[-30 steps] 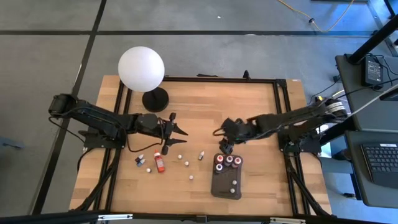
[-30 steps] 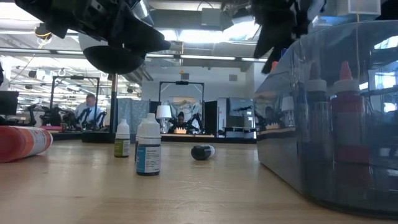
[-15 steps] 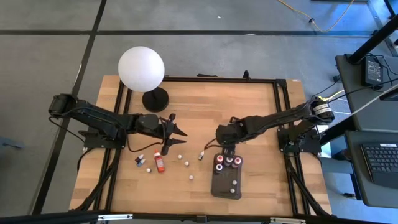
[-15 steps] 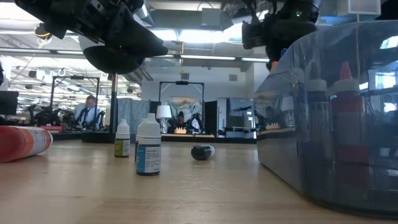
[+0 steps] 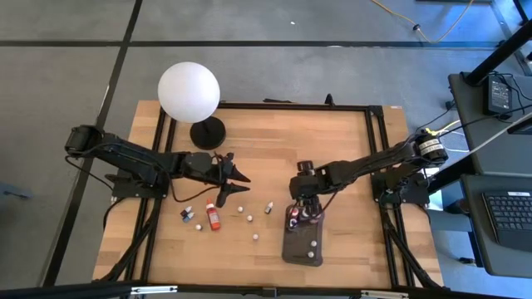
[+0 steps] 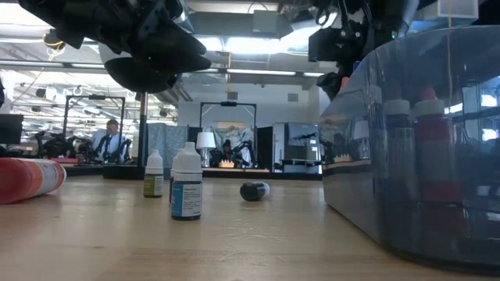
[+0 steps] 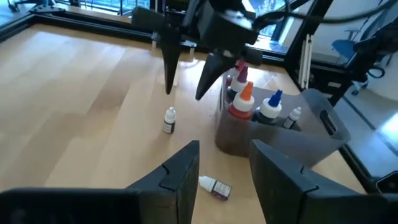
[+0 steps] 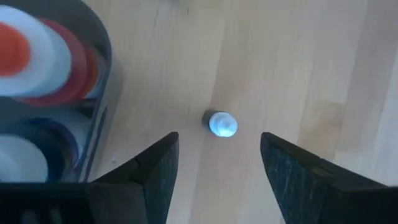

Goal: Pick & Place food coloring
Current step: Put the small food coloring bottle into the black bin

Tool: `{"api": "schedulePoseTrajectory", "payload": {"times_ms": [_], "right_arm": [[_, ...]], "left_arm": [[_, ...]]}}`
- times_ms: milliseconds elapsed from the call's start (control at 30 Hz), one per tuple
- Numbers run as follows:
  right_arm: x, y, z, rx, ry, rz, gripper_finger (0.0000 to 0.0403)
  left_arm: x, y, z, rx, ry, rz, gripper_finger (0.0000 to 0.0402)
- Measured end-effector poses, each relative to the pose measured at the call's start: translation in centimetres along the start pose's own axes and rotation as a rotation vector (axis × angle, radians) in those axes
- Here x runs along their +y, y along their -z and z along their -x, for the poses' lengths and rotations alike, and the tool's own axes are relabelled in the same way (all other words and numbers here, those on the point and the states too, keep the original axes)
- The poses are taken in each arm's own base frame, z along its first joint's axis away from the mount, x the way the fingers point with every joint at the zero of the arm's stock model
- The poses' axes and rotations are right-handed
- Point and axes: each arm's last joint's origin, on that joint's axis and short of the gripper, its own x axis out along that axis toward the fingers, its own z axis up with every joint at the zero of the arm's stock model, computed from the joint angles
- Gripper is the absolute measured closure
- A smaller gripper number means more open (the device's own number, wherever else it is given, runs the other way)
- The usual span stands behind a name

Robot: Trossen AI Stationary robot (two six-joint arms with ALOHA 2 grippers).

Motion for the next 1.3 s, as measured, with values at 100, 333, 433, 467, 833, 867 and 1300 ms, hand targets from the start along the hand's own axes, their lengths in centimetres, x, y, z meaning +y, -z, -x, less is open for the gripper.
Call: {"api": "schedulePoseTrajectory", "payload": {"times_ms": [100,333,433,467,833,867,1300], "right_arm": [[0.0,-0.1,-0.2,-0.024,0.001,0.006,0.0176],[0.0,-0.1,-0.2,-0.025,0.002,0.023,0.0176],[0.0,-0.1,-0.2,-0.027,0.002,0.024,0.0176],[0.0,-0.1,-0.2,-0.027,0.002,0.027,0.0176],[-0.4,-1.4,1.3,-0.046,-0.017,-0.015,0.0176],[-0.4,-1.4,1.4,-0.039,-0.017,0.007,0.0176],[-1.3,0.0,1.8,0.149,0.045,0.528,0.0176]], "left_arm": [[0.0,-0.2,0.0,-0.017,0.004,0.016,0.0268],[0.0,-0.2,0.0,-0.019,0.003,0.016,0.0263],[0.0,-0.2,0.0,-0.020,0.001,0.015,0.0264],[0.0,-0.2,0.0,-0.020,0.001,0.015,0.0264],[0.0,-0.2,0.0,-0.020,0.001,0.012,0.0266],[0.0,-0.2,0.0,-0.020,0.001,0.012,0.0266],[0.0,-0.1,0.0,-0.004,-0.002,0.012,0.0264]]}}
